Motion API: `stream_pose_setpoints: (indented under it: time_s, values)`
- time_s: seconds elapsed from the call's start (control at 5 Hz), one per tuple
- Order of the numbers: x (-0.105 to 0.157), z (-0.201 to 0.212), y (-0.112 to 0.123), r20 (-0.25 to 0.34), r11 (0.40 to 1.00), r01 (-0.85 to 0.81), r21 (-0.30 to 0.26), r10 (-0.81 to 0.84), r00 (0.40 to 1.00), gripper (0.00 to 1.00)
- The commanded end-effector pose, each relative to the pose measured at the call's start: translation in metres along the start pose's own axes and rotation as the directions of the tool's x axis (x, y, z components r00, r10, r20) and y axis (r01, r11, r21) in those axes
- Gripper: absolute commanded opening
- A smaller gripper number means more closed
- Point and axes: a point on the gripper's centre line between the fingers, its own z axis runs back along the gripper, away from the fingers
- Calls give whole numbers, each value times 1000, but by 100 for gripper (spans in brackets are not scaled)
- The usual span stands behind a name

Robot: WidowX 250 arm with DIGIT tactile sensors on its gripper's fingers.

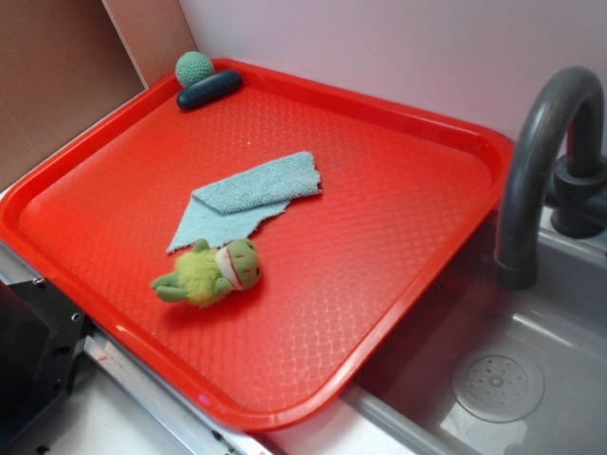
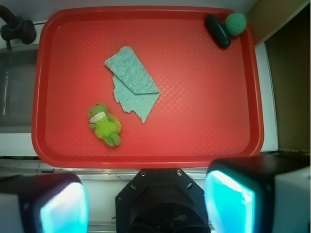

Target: Grab the green animal.

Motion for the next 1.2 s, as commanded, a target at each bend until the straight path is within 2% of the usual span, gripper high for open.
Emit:
stream_pose_setpoints:
  time_s: [0.0,0.2,0.4,0.6,0.8,1.0]
  values:
    - [0,0,0,0,1000,0,0,0,1000,100]
    - [7,0,-2,11,1000,-8,15,8,1000,100]
    - [13,-7,-3,84,999,39,-22,-37,996,100]
    - [36,-49,-14,63,968,234,-89,-229,971,100]
    - [46,-85,-31,22,916,374,-143,-375,927,100]
    - [52,-112,-49,-17,876,465,-129,-471,882,100]
